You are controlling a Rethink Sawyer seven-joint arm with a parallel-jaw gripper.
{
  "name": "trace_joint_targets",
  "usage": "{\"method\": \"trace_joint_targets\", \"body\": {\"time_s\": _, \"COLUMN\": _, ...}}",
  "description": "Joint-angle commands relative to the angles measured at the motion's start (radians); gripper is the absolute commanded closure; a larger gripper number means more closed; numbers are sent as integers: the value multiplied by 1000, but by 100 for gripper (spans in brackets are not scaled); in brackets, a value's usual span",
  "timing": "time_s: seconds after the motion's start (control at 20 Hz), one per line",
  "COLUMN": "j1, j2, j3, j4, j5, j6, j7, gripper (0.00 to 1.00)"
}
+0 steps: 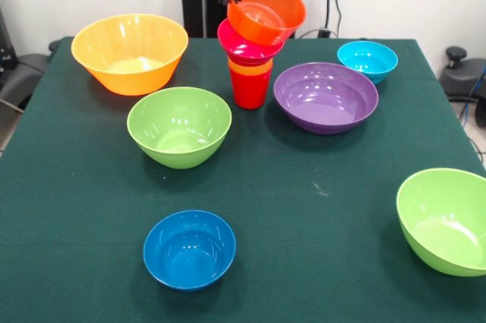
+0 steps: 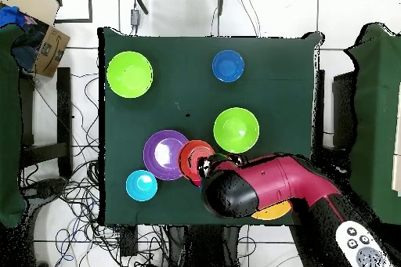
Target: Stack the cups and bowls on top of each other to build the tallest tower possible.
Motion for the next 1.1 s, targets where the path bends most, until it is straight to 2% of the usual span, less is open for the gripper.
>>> {"method": "trace_joint_targets", "body": {"time_s": 0.05, "j1": 12, "j2": 68, "j3": 32, "j4": 79, "j5": -84, "j6": -62, "j7": -106, "gripper": 100}}
{"method": "trace_joint_targets", "body": {"time_s": 0.65, "j1": -9, "j2": 63, "j3": 24, "j4": 86, "j5": -131, "j6": -75, "j7": -112, "gripper": 100}}
{"method": "trace_joint_targets", "body": {"time_s": 1.1, "j1": -12, "j2": 84, "j3": 6, "j4": 93, "j5": -193, "j6": -94, "j7": -102, "gripper": 100}}
